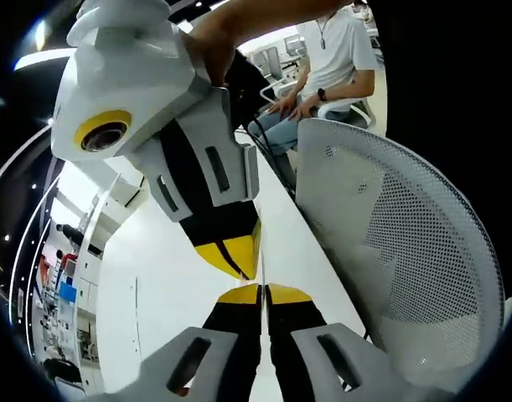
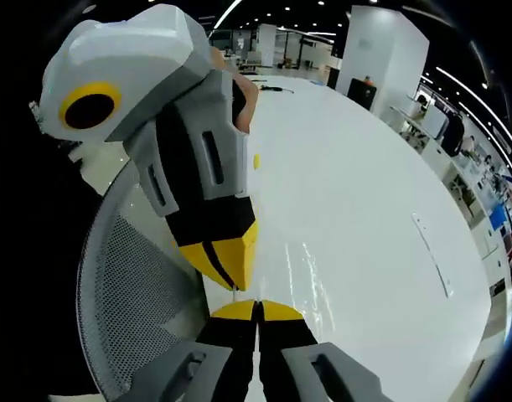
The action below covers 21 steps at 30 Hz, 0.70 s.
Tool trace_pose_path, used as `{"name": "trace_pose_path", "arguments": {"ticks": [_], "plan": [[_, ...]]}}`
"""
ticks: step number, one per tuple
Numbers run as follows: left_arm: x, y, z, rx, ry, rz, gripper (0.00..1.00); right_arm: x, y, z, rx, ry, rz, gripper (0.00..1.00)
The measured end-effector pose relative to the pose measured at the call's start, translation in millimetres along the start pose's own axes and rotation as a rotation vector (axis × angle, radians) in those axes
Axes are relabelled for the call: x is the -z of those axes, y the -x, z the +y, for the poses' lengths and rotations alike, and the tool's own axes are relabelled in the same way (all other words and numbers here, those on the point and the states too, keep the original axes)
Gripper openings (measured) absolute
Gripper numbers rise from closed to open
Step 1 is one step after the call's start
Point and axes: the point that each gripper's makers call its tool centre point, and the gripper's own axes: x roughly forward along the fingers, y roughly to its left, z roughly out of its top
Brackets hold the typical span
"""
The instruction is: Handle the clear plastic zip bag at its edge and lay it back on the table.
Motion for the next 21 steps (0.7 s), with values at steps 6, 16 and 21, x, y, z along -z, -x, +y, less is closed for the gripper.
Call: {"name": "trace_pose_path", "arguments": {"ticks": [6, 16, 21], "plan": [[3.1, 1, -2.7, -0.003, 0.004, 0.011, 0.00, -6.0, 7, -15, 0.079, -0.035, -0.025, 0.00], [9.9, 2, -10.2, -0.022, 0.044, 0.032, 0.00, -14.3, 20, -44, 0.205, -0.074, -0.083, 0.00], [11.9, 2, -13.6, -0.024, 0.064, 0.039, 0.00, -20.3, 30, -58, 0.268, -0.086, -0.120, 0.00]]}}
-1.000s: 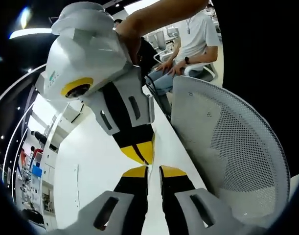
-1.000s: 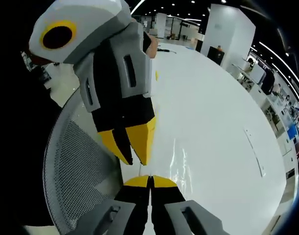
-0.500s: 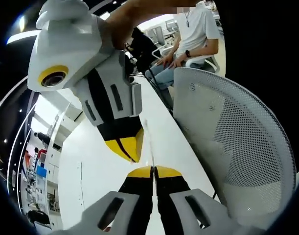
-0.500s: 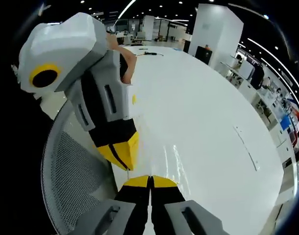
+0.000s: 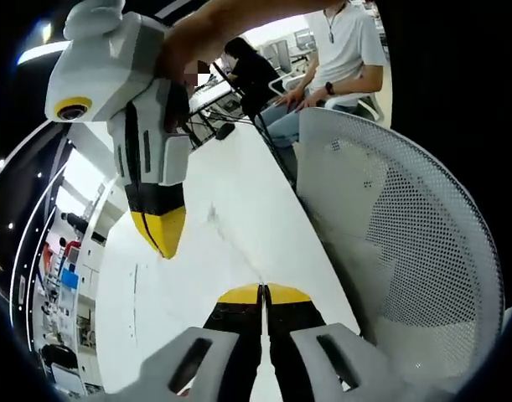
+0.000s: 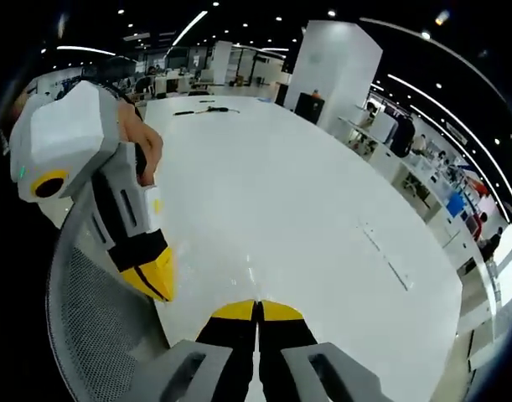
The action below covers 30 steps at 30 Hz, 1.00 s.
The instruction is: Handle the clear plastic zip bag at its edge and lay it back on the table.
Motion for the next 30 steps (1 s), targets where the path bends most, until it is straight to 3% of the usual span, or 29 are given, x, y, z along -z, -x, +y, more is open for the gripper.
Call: {"name": "trace_pose_path", "arguments": {"ticks": [17, 30], "plan": [[5.7, 7, 17.2, -0.072, 0.015, 0.009, 0.00, -37.2, 11, -19, 0.104, 0.034, -0.128, 0.00], [12.2, 16, 40.0, -0.159, 0.025, 0.015, 0.00, -80.6, 26, -18, 0.104, 0.042, -0.221, 0.00]]}}
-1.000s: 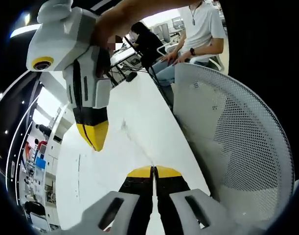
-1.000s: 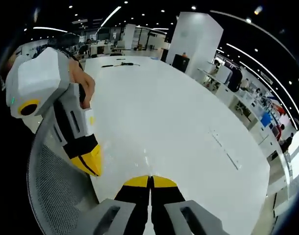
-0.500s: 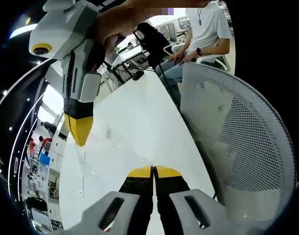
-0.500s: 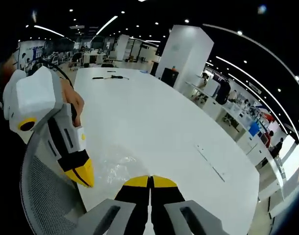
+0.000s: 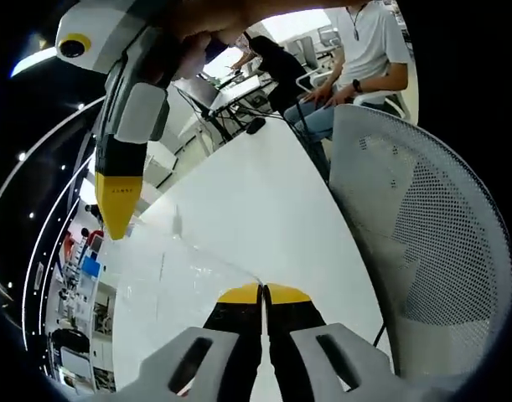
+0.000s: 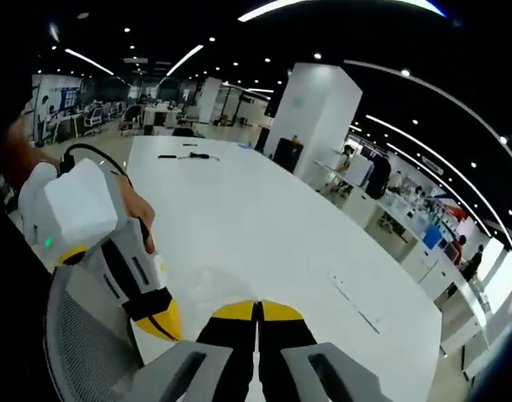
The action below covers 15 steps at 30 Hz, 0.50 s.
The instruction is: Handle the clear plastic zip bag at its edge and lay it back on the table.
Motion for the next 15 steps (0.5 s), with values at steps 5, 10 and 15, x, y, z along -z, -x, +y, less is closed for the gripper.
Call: {"name": "trace_pose_path", "arguments": {"ticks": [5, 10, 15], "plan": [[3.8, 3, 5.9, -0.022, 0.010, 0.000, 0.00, -6.5, 0, 0, 0.003, 0.010, -0.015, 0.00], [8.6, 6, 12.3, -0.044, 0.024, 0.001, 0.00, -12.6, 1, -1, 0.006, 0.008, -0.032, 0.00], [15.3, 6, 17.0, -0.057, 0.032, 0.009, 0.00, -17.6, -1, 3, 0.000, 0.013, -0.046, 0.00]]}}
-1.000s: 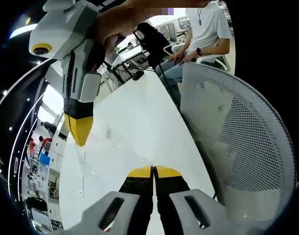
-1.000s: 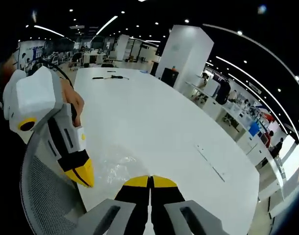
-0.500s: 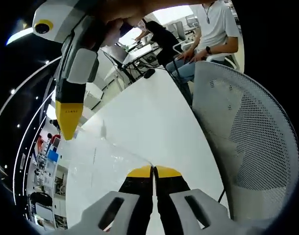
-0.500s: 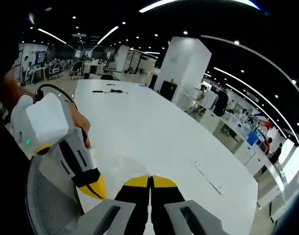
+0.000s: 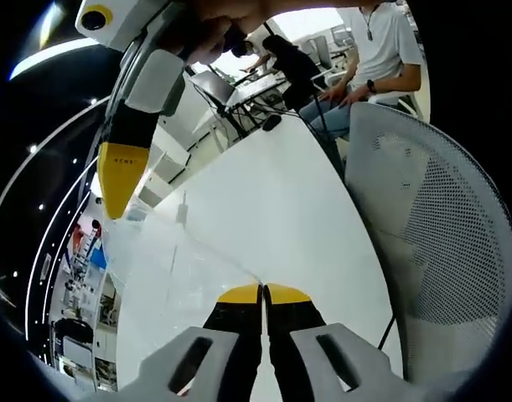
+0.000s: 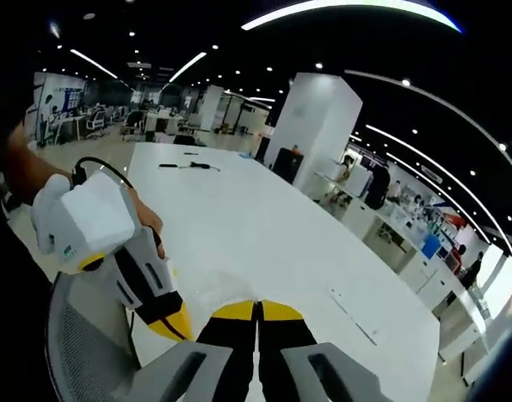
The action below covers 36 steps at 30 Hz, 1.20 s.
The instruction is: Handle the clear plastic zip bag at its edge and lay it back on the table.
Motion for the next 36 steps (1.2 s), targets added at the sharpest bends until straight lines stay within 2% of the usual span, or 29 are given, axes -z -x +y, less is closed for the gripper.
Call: {"name": "trace_pose_path", "arguments": {"ticks": [9, 18, 25, 36], "plan": [[14.4, -7, 4.3, -0.015, 0.032, 0.010, 0.00, -0.5, -5, 8, -0.033, -0.020, -0.011, 0.00], [37.6, -17, -11.9, 0.004, 0.066, 0.036, 0.00, 21.6, -20, 23, -0.065, -0.026, 0.030, 0.00], [55.7, -29, -29.5, 0.025, 0.103, 0.061, 0.00, 45.7, -37, 36, -0.104, -0.034, 0.072, 0.00], [78.0, -38, -44.4, 0.070, 0.151, 0.107, 0.00, 70.2, -57, 47, -0.139, -0.013, 0.094, 0.00]]}}
